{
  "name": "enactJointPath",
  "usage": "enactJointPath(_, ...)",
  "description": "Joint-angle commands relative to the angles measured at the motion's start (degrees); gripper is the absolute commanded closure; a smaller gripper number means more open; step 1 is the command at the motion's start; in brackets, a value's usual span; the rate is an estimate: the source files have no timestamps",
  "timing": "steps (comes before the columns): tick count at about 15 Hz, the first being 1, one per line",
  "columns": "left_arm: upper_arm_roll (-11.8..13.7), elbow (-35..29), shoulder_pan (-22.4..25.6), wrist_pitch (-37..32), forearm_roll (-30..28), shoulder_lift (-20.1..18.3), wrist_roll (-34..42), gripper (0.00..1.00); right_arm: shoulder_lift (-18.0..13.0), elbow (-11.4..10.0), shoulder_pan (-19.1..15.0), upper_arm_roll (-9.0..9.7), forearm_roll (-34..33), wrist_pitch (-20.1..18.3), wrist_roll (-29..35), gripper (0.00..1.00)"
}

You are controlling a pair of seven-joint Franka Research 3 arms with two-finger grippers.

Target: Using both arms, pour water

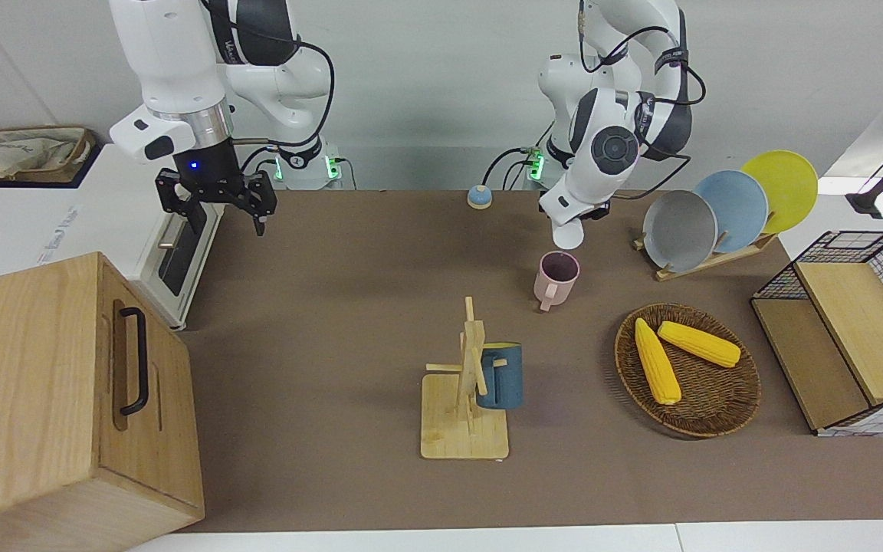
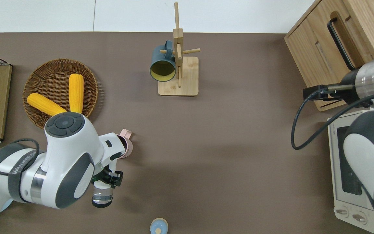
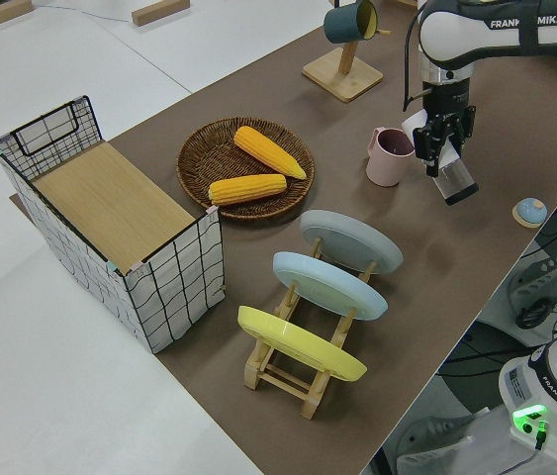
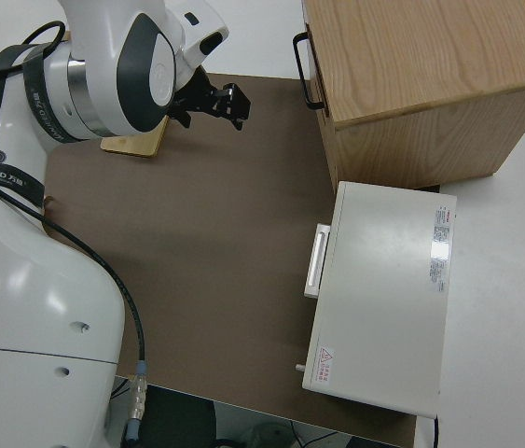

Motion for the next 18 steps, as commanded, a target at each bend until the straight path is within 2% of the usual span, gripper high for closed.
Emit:
enactJointPath(1,0.9,-0.5,-1.4,0.2,1.3,-2.1,-1.3,1.0,-0.3,0.1,-0.4,0.21,1.2,-0.3,-0.5,0.011)
enactJointPath(13,1.0,-1.5,-0.8,3.9,1.3,-2.0,-0.7,1.0,-0.4,0.1,-0.5,0.21,1.2,-0.3,-0.5,0.011)
enactJointPath(18,1.4,-9.4,-0.7,12.1,1.3,-7.5,-0.4,1.0,-0.4,0.1,-0.5,0.21,1.2,-0.3,-0.5,0.011)
